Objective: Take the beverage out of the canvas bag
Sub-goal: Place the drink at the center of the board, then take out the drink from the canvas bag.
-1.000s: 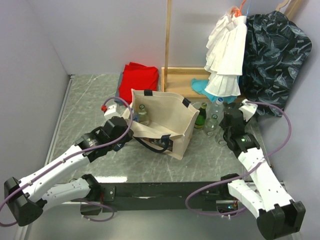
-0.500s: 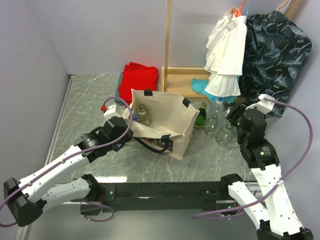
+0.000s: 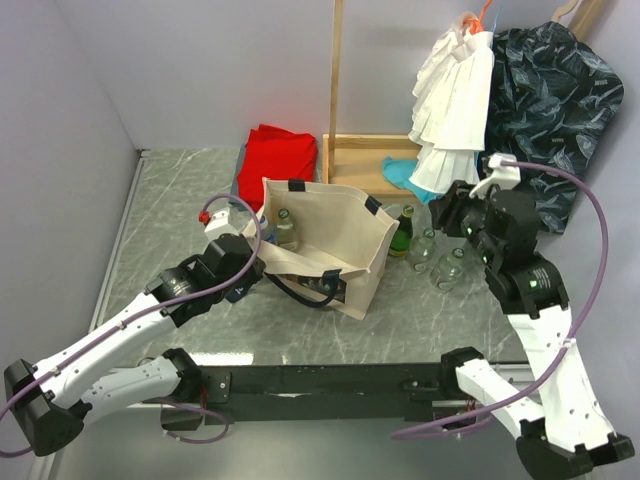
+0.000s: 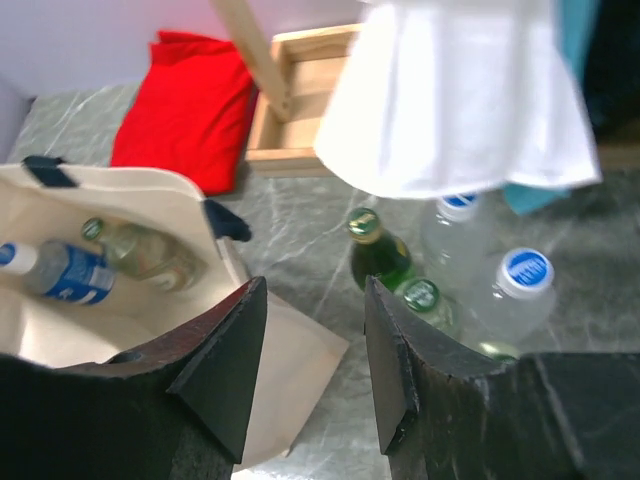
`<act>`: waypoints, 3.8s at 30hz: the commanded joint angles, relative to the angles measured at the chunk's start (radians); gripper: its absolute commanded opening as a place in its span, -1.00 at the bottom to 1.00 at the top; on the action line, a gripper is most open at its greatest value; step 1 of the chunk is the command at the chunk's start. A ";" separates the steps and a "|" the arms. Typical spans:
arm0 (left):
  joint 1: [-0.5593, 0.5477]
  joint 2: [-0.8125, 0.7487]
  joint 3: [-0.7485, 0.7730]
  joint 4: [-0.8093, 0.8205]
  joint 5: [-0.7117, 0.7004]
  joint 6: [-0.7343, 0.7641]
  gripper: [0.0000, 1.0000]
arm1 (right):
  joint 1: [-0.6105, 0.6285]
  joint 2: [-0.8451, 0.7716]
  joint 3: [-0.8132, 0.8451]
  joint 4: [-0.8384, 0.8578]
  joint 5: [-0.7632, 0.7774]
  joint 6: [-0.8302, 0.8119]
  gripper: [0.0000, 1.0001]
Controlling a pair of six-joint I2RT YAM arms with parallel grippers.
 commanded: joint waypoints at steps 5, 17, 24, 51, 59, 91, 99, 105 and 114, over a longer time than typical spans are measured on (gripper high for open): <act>-0.004 0.012 0.028 0.011 0.023 0.002 -0.67 | 0.114 0.130 0.149 -0.044 -0.004 -0.036 0.03; -0.004 -0.001 0.039 0.004 0.026 0.013 -0.69 | 0.313 0.339 0.276 -0.028 0.062 -0.063 0.04; -0.004 -0.007 0.048 -0.047 0.000 0.007 -0.70 | 0.389 0.446 0.307 0.024 0.064 -0.062 0.01; -0.004 -0.105 0.018 -0.168 -0.023 -0.047 -0.68 | 0.545 0.899 0.506 0.084 -0.017 -0.135 -0.10; -0.004 -0.090 0.019 -0.150 -0.019 -0.044 -0.68 | 0.570 0.995 0.600 0.061 -0.028 -0.151 -0.10; -0.004 -0.108 -0.013 -0.135 -0.043 -0.064 -0.63 | 0.582 1.204 0.781 -0.001 -0.054 -0.181 0.43; -0.004 -0.104 -0.018 -0.125 -0.042 -0.059 -0.61 | 0.581 1.246 0.796 -0.015 -0.044 -0.177 0.37; -0.004 -0.102 -0.013 -0.131 -0.045 -0.061 -0.61 | 0.581 1.230 0.741 -0.010 -0.028 -0.157 0.34; -0.004 -0.091 -0.013 -0.124 -0.039 -0.062 -0.61 | 0.579 1.203 0.662 0.027 -0.040 -0.148 0.31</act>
